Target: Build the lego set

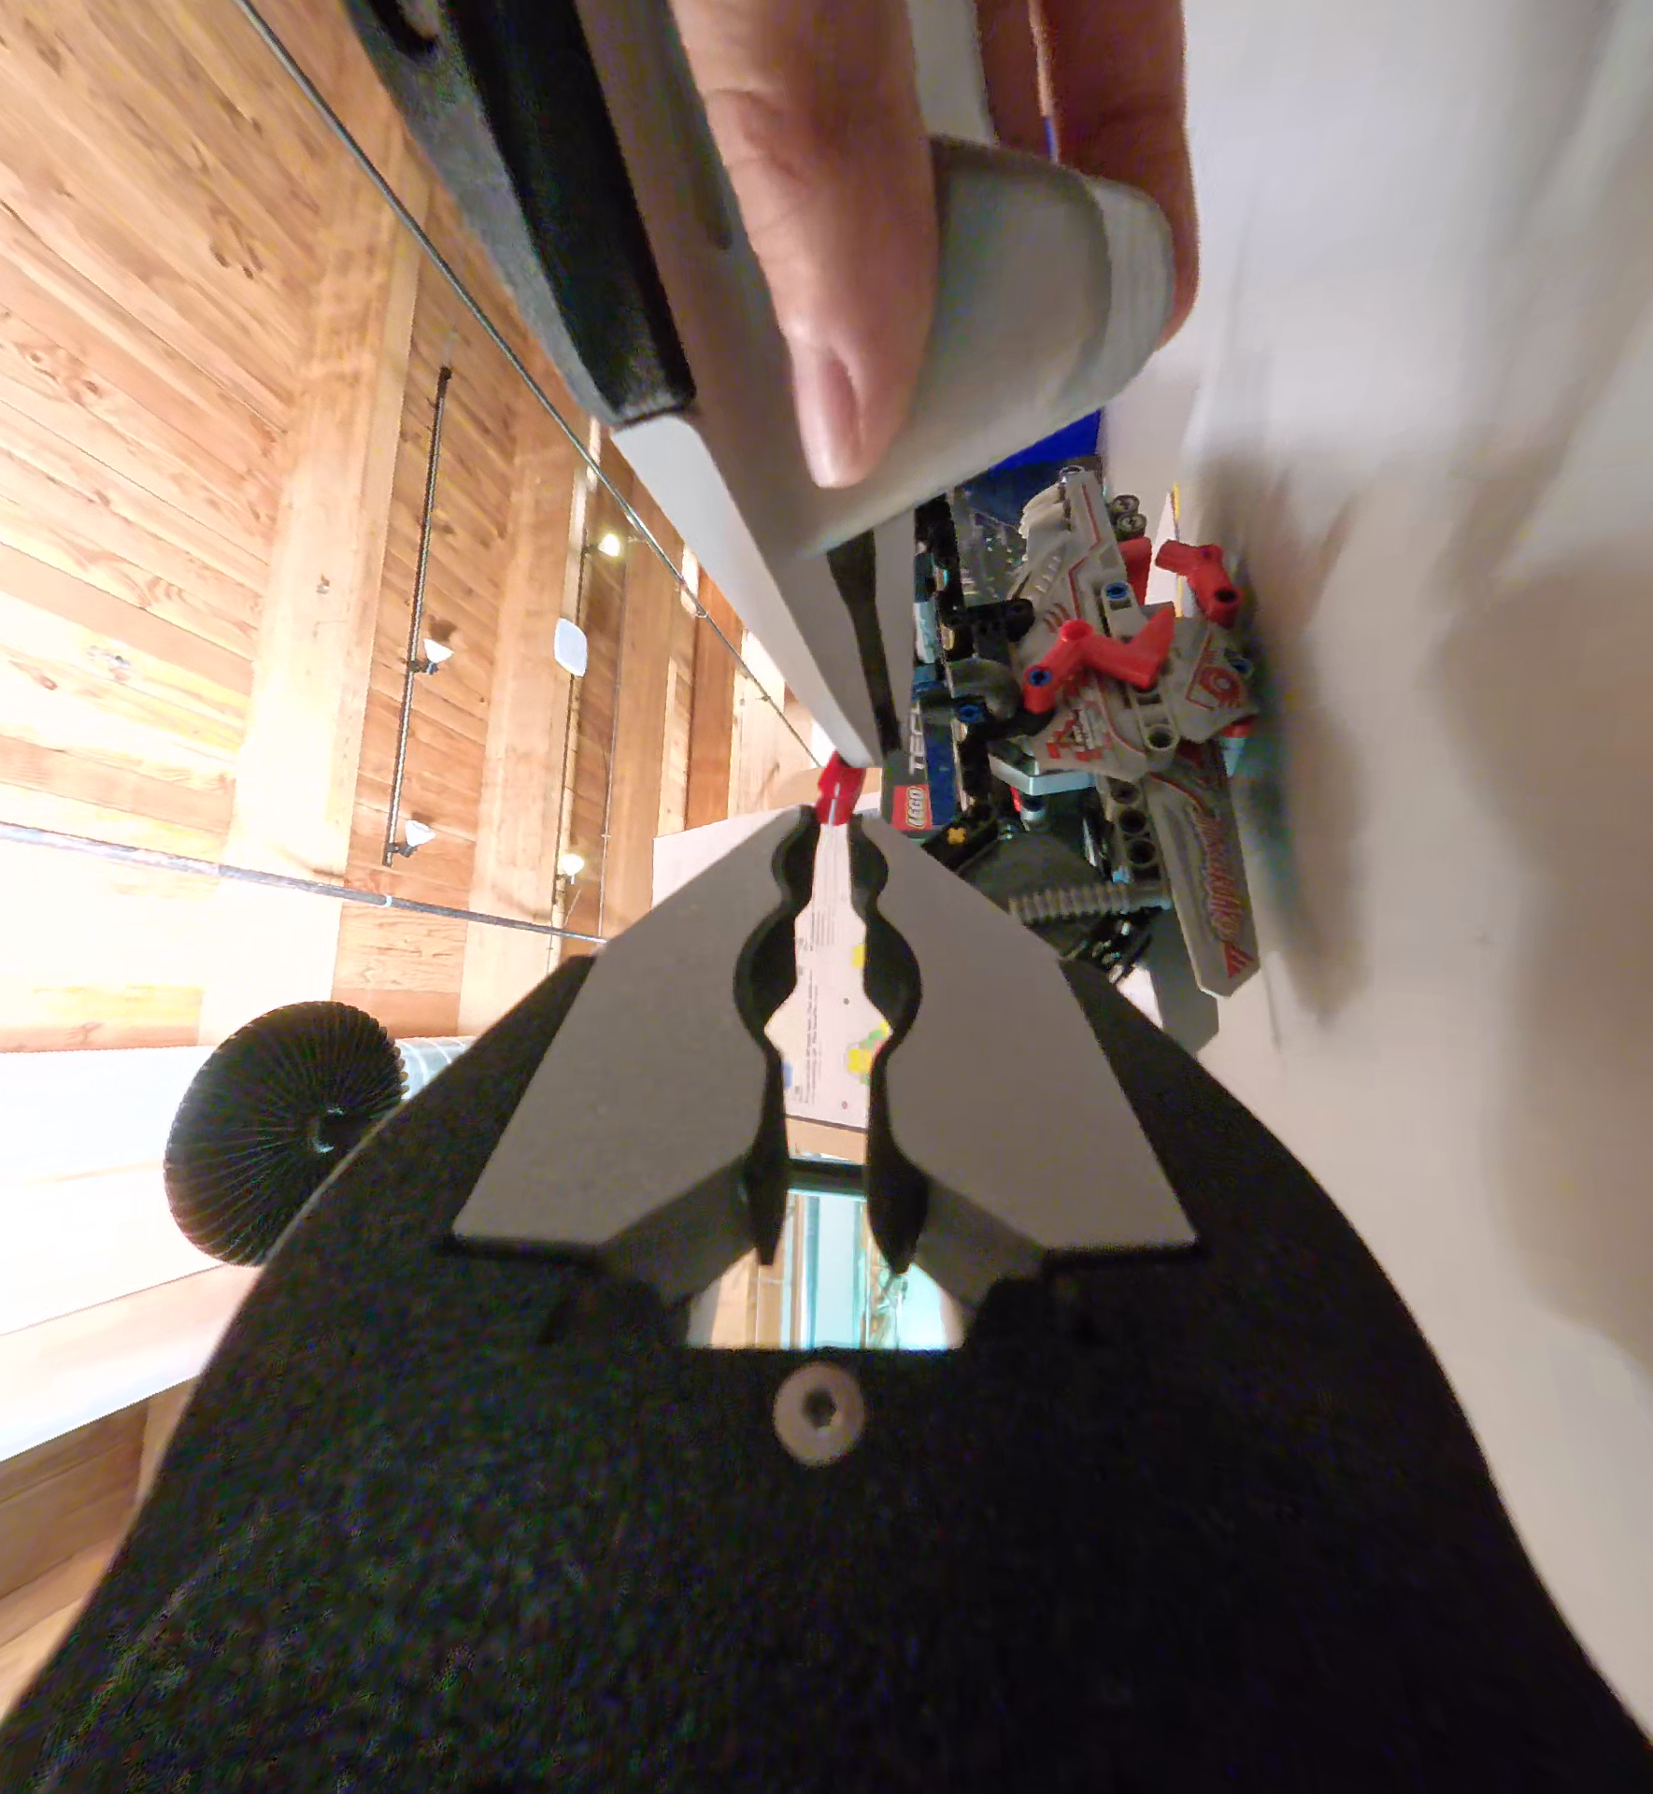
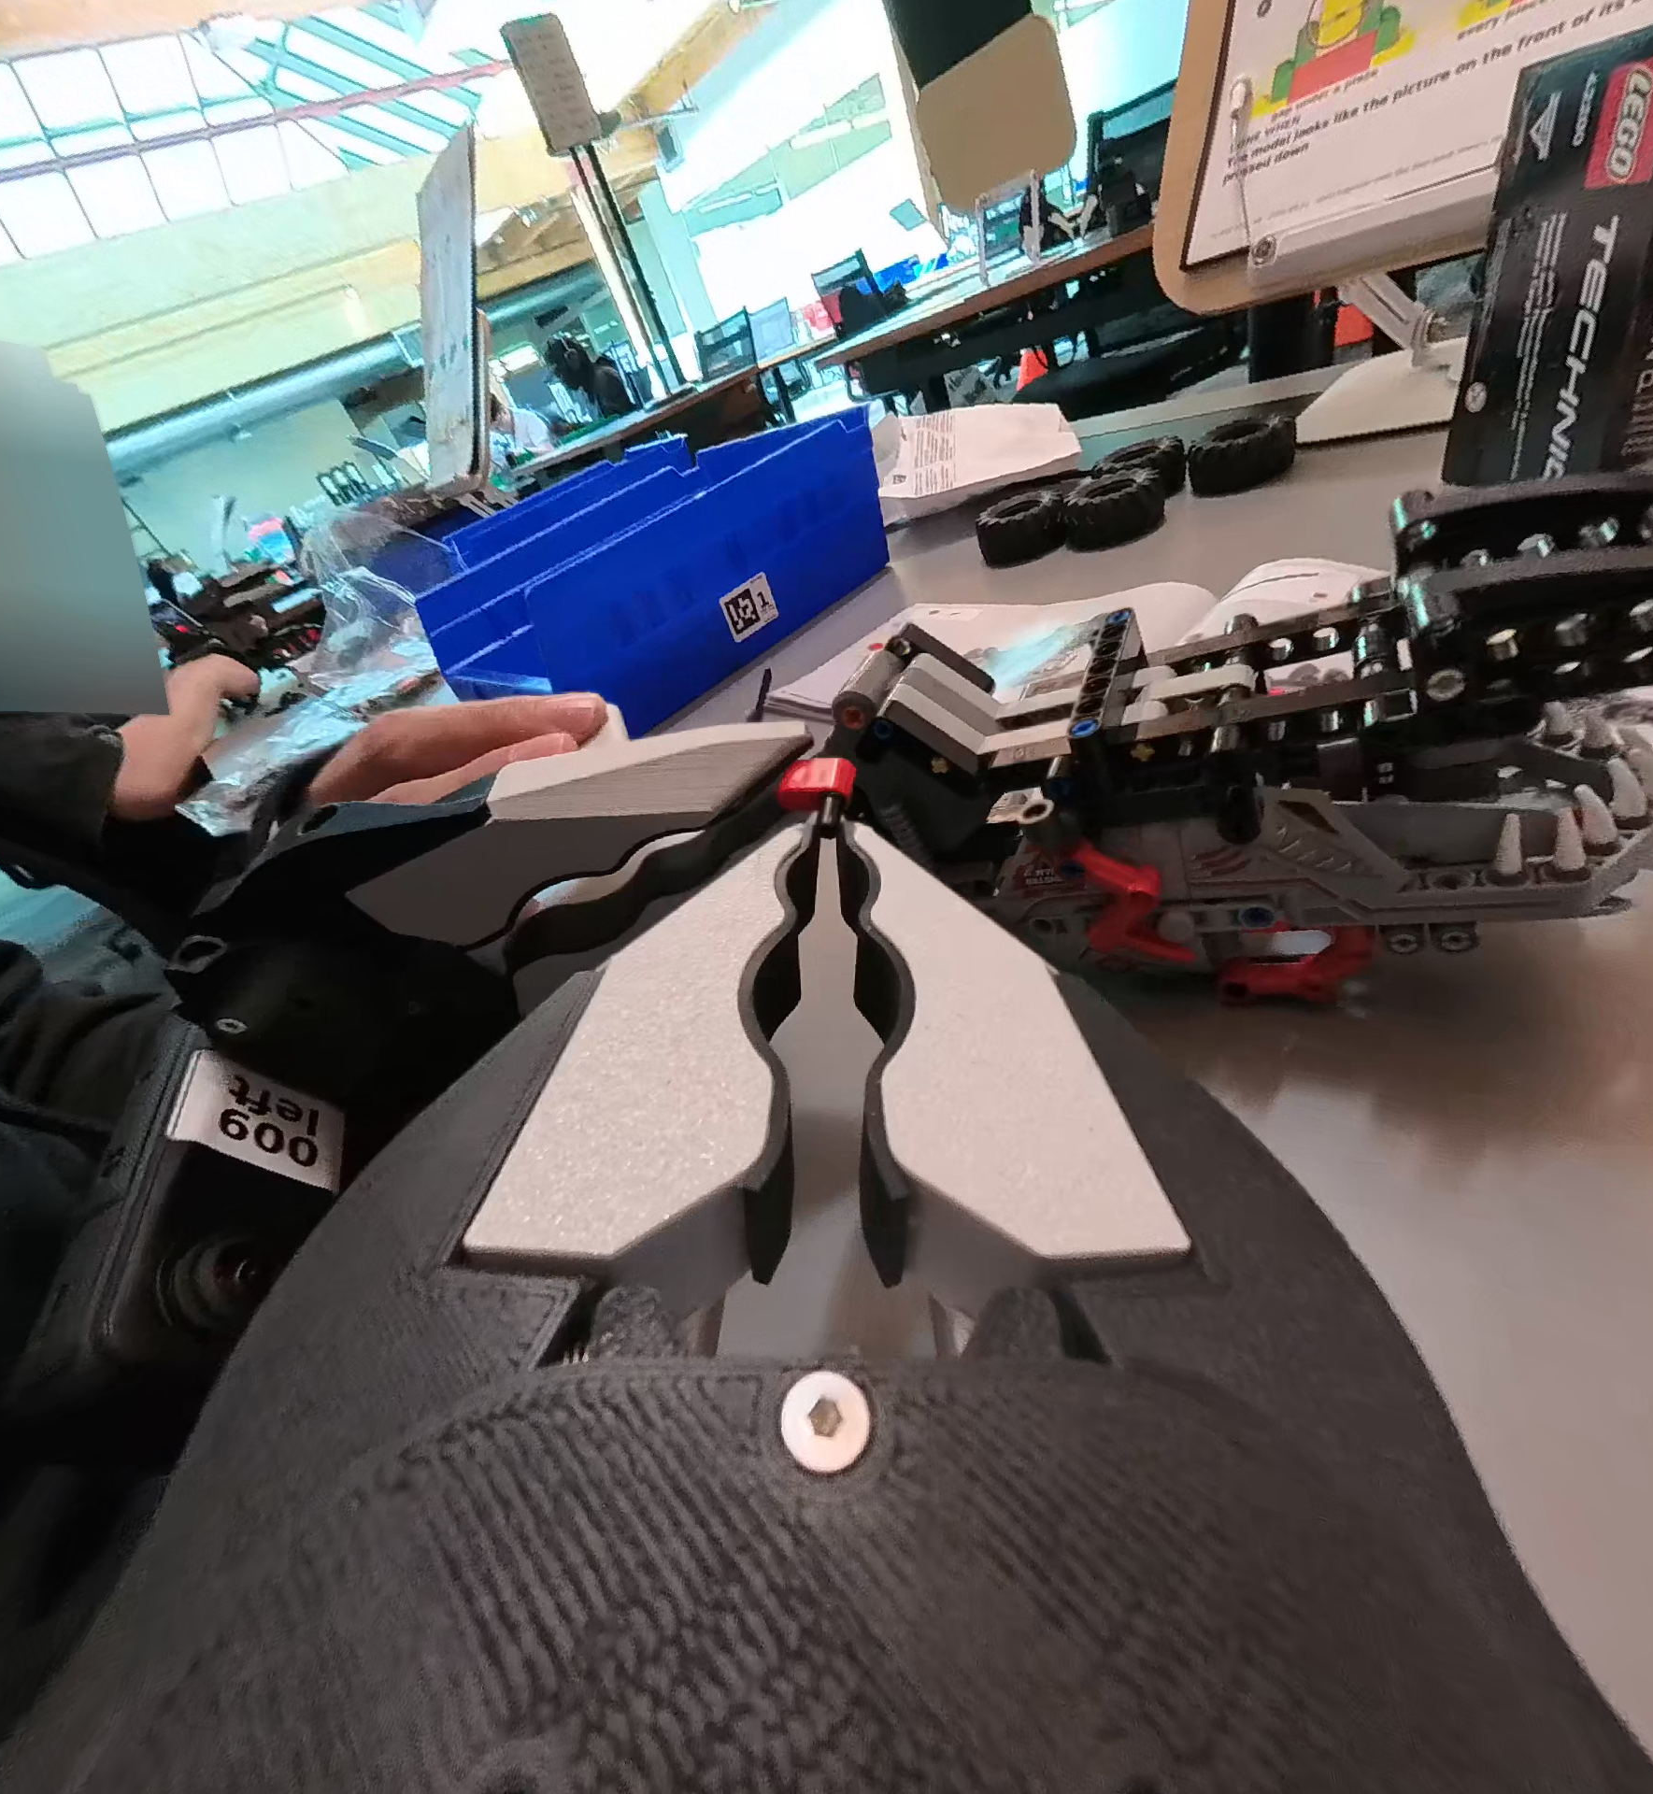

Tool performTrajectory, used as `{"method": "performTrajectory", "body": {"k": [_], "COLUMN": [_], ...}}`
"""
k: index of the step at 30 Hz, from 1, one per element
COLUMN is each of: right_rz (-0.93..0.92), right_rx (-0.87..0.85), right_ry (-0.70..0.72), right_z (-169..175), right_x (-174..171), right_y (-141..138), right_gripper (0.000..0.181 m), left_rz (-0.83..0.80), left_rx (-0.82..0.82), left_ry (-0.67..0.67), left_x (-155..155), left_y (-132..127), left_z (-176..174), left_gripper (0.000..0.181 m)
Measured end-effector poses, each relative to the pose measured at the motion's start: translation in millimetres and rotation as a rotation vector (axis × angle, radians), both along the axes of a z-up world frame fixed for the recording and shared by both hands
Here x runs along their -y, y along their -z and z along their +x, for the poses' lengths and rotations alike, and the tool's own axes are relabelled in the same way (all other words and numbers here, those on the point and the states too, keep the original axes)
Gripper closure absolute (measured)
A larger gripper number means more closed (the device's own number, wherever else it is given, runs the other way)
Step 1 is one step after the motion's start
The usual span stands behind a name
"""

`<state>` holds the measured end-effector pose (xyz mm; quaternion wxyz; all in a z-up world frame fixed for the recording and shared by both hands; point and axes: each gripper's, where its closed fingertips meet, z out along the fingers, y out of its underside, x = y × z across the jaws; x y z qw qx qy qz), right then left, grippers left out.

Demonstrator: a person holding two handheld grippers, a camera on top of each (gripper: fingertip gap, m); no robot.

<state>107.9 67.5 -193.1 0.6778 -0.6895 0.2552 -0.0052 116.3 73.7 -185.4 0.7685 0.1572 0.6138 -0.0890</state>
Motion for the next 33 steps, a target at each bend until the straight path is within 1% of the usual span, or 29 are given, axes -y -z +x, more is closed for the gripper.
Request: {"method": "performTrajectory", "body": {"k": [6, 9, 11, 14, 22, 25, 28, 30, 32, 33], "right_rz": [-0.047, -0.018, 0.022, 0.019, -0.045, -0.1, -0.196, -0.283, -0.393, -0.452], "right_rx": [0.079, 0.108, 0.087, 0.071, 0.067, 0.066, 0.103, 0.145, 0.158, 0.161], "right_ry": [-0.007, 0.007, 0.001, -0.028, -0.049, -0.04, -0.03, -0.027, -0.039, -0.052], "right_z": [0.4, 1.6, 1.6, 0.9, -2.4, -1.4, -1.1, -1.3, -2.9, -4.0], "right_x": [-1.8, 0.8, 2.4, 2.6, -3.4, -4.2, -3.4, -0.9, 4.4, 7.8], "right_y": [-7.2, -15.6, -20.4, -16.3, -6.5, 1.2, 11.2, 19.3, 31.7, 39.3], "right_gripper": [0.179, 0.179, 0.179, 0.181, 0.181, 0.181, 0.181, 0.181, 0.181, 0.181], "left_rz": [-0.015, -0.02, -0.012, -0.012, -0.038, -0.029, -0.005, 0.04, 0.079, 0.094], "left_rx": [0.046, 0.095, 0.113, 0.113, 0.06, 0.022, -0.018, -0.094, -0.134, -0.193], "left_ry": [0.0, 0.026, 0.049, 0.081, 0.076, 0.079, 0.101, 0.126, 0.13, 0.14], "left_x": [-2.5, 0.3, 3.5, 7.0, 1.8, 2.7, 7.4, 14.0, 17.8, 19.9], "left_y": [-7.4, -14.9, -16.5, -16.5, -12.8, -6.6, 1.9, 17.5, 27.9, 37.8], "left_z": [-1.6, -7.4, -10.9, -13.9, -7.7, -5.4, -6.0, -6.6, -6.4, -6.0], "left_gripper": [0.177, 0.178, 0.181, 0.181, 0.181, 0.181, 0.181, 0.181, 0.181, 0.181]}}
